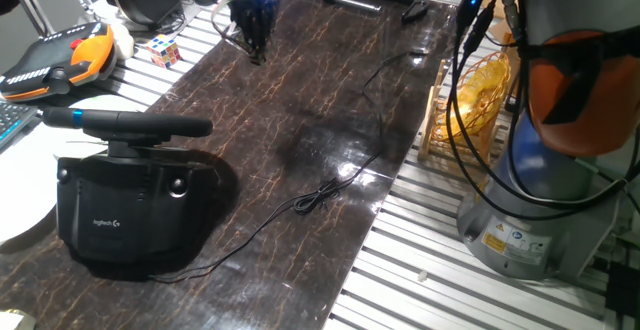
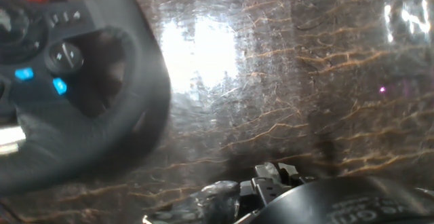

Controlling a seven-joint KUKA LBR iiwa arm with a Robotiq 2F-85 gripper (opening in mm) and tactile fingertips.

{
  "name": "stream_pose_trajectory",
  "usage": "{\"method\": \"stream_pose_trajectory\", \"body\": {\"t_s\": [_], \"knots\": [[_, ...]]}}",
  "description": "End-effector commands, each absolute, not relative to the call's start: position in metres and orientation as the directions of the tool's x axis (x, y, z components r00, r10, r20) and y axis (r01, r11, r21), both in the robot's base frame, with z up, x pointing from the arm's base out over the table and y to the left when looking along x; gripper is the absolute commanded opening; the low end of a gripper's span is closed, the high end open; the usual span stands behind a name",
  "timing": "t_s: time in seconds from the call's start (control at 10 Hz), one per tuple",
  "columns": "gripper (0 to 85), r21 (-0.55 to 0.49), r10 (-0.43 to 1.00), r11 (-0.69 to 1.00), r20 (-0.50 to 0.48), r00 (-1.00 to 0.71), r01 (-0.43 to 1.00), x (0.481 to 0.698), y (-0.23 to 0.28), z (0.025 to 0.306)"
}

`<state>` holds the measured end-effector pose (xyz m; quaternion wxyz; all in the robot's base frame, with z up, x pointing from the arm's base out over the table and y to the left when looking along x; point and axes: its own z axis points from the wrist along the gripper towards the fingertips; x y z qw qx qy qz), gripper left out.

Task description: Rotate the steering wheel 90 degrees counterclockwise

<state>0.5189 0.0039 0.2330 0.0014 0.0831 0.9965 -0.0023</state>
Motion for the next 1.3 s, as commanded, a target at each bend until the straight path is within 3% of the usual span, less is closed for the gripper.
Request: {"method": "stream_pose_trajectory", "body": {"t_s": [0.0, 1.2], "knots": [[0.7, 0.017, 0.27, 0.963, 0.009, -0.963, 0.271, 0.5196, 0.0042, 0.2326], [0.7, 0.03, 0.547, 0.836, 0.047, -0.836, 0.548, 0.5209, 0.013, 0.2255]]}}
